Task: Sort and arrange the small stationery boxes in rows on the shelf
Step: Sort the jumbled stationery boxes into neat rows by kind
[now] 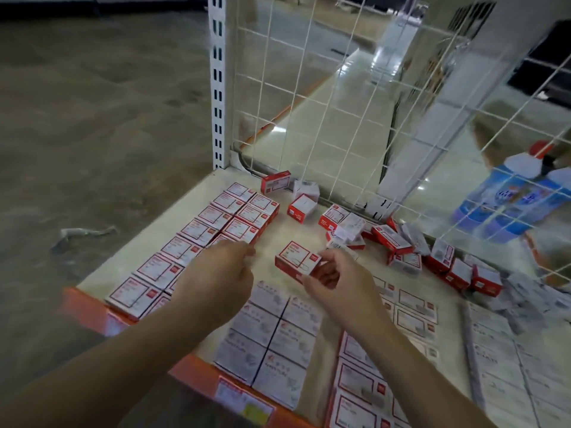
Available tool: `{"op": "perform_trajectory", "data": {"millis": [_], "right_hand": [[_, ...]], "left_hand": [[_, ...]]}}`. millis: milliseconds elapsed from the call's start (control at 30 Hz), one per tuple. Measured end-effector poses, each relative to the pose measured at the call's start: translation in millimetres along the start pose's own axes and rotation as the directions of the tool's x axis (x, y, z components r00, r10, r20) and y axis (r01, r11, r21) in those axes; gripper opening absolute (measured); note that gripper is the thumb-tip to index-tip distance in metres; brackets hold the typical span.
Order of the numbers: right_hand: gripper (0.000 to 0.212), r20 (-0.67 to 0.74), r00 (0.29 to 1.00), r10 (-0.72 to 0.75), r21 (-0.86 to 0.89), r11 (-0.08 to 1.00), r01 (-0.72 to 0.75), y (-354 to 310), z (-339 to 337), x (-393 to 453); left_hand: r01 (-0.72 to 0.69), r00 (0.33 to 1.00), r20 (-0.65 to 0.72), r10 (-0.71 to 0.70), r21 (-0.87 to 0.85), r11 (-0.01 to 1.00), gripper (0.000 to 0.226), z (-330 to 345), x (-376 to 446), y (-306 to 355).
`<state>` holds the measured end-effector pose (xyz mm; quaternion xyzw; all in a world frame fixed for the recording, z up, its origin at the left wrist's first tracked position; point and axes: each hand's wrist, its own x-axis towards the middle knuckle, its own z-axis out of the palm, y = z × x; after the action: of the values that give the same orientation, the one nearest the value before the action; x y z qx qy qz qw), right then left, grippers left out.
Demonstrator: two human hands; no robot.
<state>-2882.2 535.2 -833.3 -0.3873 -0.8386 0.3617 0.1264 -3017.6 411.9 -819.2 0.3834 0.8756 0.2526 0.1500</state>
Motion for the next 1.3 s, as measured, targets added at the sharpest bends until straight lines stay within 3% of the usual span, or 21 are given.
{"op": "perform_trajectory", "data": {"millis": [133,267,533,767,1167,1300], "right_hand": [[0.038,0.018,1.000,-0.022,0.012,1.000,0.022,-11.5,12.6,1.7],[0.038,0.006,0.999,-0.039,0.019,0.999,0.038,-16.9,22.2,8.3],[0.031,-0.014,0.999,-0.042,0.006,0.999,0.042,-19.9,25.5,47.1],[0.022,-0.100,0.994,-0.054,-0.079,0.996,0.046,-15.3,24.8,96.7],[0.009,-0.054,0.994,-0.092,-0.030,0.995,0.091,-36.4,35.2,163.9],[0.020,-0.072,0.991,-0.113,-0.067,0.992,0.108,-42.3,49.8,177.9]], "left_hand": [[0.072,0.995,-0.061,-0.074,-0.037,0.997,0.036,-11.3,-10.6,-14.6],[0.094,0.995,-0.034,-0.095,-0.014,0.995,0.037,-15.1,-18.7,-27.2],[-0.103,0.994,0.055,0.092,0.248,0.963,0.045,-11.4,21.7,-34.1],[-0.162,0.984,0.135,0.120,0.360,0.919,0.051,-2.3,70.8,-24.6],[-0.171,0.979,0.157,0.126,0.311,0.935,0.057,13.6,125.2,-40.5],[-0.169,0.979,0.164,0.124,0.296,0.940,0.055,15.4,136.3,-42.1]]}}
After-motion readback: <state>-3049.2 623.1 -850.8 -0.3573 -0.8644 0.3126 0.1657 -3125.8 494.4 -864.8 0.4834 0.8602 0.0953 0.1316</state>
